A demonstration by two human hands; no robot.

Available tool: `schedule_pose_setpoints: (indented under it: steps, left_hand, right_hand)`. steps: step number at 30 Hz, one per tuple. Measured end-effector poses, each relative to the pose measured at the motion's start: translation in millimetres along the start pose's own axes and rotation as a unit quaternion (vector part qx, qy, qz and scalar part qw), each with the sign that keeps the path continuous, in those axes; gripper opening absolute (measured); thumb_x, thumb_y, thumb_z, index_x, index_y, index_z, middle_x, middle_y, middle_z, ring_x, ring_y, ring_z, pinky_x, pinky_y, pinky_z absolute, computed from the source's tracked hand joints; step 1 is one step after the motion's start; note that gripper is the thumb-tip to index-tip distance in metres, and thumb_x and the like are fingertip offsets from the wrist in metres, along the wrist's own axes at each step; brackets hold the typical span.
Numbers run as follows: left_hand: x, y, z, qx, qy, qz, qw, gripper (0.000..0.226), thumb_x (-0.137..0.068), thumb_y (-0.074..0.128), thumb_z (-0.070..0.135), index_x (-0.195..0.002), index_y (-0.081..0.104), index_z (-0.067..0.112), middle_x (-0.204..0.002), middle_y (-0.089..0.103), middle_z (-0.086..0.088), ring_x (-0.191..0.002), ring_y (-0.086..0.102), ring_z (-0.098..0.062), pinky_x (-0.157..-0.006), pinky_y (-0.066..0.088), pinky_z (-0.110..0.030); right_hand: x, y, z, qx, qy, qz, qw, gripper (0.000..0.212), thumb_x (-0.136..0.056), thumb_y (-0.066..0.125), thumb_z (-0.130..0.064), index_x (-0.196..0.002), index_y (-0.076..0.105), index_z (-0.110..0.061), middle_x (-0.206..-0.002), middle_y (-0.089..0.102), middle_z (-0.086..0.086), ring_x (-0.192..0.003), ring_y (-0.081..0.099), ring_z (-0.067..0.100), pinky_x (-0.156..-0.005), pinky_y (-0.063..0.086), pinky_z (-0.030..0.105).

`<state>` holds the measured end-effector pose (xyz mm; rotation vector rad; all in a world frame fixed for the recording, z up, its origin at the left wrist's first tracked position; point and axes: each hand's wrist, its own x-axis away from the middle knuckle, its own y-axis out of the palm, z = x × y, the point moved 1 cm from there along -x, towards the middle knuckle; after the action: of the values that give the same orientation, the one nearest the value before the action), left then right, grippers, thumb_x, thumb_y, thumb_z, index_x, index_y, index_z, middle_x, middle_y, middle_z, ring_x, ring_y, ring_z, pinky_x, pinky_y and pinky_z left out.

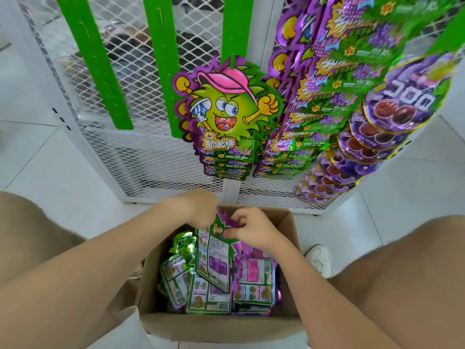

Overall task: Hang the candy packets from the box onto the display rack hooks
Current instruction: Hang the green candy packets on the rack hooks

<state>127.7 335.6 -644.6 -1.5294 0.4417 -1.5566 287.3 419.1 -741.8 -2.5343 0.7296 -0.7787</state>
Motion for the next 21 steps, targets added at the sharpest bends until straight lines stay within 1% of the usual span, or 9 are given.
schedule_pose_setpoints:
  steps: [2,3,6,9,11,13,16,19,21]
  left_hand:
    - [3.3,-2.6,4.9,0.185,-0.039,-0.008,0.982,0.048,-0.111,0.034,0.053,-0.112,0.06,0.012,-0.101,0.069,-0.017,-0.089,0.073,-0.033,-0.085,0.064,-0.045]
    - [5.9,-4.9,10.1,0.298,-0.054,-0.012,0.953,0.055,-0.108,0.036,0.062,-0.12,0.059,0.014,-0.106,0.071,-0.02,-0.09,0.076,-0.034,-0.083,0.066,-0.045]
    - [10.7,-12.2,18.1,0.458,-0.054,0.042,0.886,0.052,-0.105,0.052,0.055,-0.119,0.063,0.006,-0.103,0.075,-0.021,-0.091,0.078,-0.033,-0.087,0.065,-0.047]
    - [13.3,-18.6,14.2,0.48,-0.046,0.105,0.87,0.014,-0.105,0.057,0.02,-0.107,0.061,0.007,-0.096,0.069,-0.017,-0.084,0.071,-0.035,-0.086,0.063,-0.048]
    - [14.9,-23.5,2.9,0.421,-0.049,0.129,0.897,0.006,-0.103,0.057,0.014,-0.106,0.062,0.015,-0.097,0.061,-0.014,-0.086,0.06,-0.028,-0.077,0.051,-0.039]
    - [17.6,-28.9,-6.2,0.371,-0.024,0.11,0.922,0.015,-0.1,0.063,0.026,-0.107,0.07,0.015,-0.097,0.059,-0.009,-0.089,0.057,-0.024,-0.076,0.042,-0.037]
    - [28.5,-38.3,-7.8,0.314,0.039,0.115,0.942,0.018,-0.103,0.067,0.025,-0.099,0.075,0.01,-0.082,0.058,-0.004,-0.076,0.052,-0.019,-0.074,0.037,-0.034]
    - [40.4,-49.1,-3.4,0.344,0.09,0.14,0.924,0.015,-0.101,0.07,0.016,-0.086,0.07,0.016,-0.078,0.062,0.002,-0.071,0.054,-0.012,-0.074,0.04,-0.031]
    - [44.5,-54.9,-3.5,0.358,0.117,0.153,0.914,0.019,-0.1,0.072,0.017,-0.082,0.067,0.022,-0.077,0.062,0.001,-0.071,0.055,-0.012,-0.074,0.041,-0.03]
  right_hand:
    - [8.1,-13.4,-20.6,-0.016,-0.035,0.021,0.999,0.026,-0.076,0.089,-0.022,-0.089,0.069,-0.011,-0.072,0.066,0.004,-0.06,0.053,0.011,-0.062,0.042,0.031]
    - [12.5,-18.4,-29.9,-0.023,-0.057,0.037,0.997,0.023,-0.077,0.087,-0.018,-0.085,0.067,-0.009,-0.066,0.062,-0.002,-0.056,0.05,0.009,-0.06,0.04,0.03]
    - [30.3,-27.9,-55.0,-0.034,-0.109,0.099,0.989,0.017,-0.079,0.083,-0.014,-0.079,0.066,-0.012,-0.063,0.066,0.003,-0.055,0.06,0.022,-0.058,0.051,0.038]
    - [49.9,-34.0,-72.4,0.013,-0.128,0.049,0.99,0.022,-0.083,0.081,-0.043,-0.097,0.074,-0.027,-0.087,0.076,-0.007,-0.076,0.071,0.013,-0.072,0.057,0.033]
    - [61.7,-42.3,-82.7,0.073,-0.128,0.017,0.989,0.045,-0.082,0.075,-0.062,-0.114,0.076,-0.031,-0.107,0.076,-0.014,-0.099,0.069,-0.001,-0.088,0.057,0.027]
    - [64.7,-56.8,-87.3,0.116,-0.143,0.088,0.979,0.038,-0.085,0.076,-0.055,-0.112,0.077,-0.028,-0.1,0.076,-0.015,-0.094,0.067,-0.005,-0.091,0.055,0.026]
    - [67.1,-80.0,-88.1,0.132,-0.15,0.244,0.949,0.031,-0.091,0.077,-0.031,-0.118,0.064,-0.023,-0.082,0.063,-0.011,-0.075,0.056,-0.003,-0.074,0.044,0.019]
    - [67.3,-88.9,-90.0,0.149,-0.138,0.235,0.951,0.031,-0.096,0.071,-0.03,-0.126,0.063,-0.027,-0.093,0.05,-0.006,-0.083,0.049,0.003,-0.072,0.036,0.014]
    - [63.4,-87.3,-94.0,0.145,-0.13,0.228,0.954,0.019,-0.096,0.068,-0.038,-0.113,0.072,-0.03,-0.1,0.057,0.0,-0.094,0.053,0.012,-0.088,0.044,0.028]
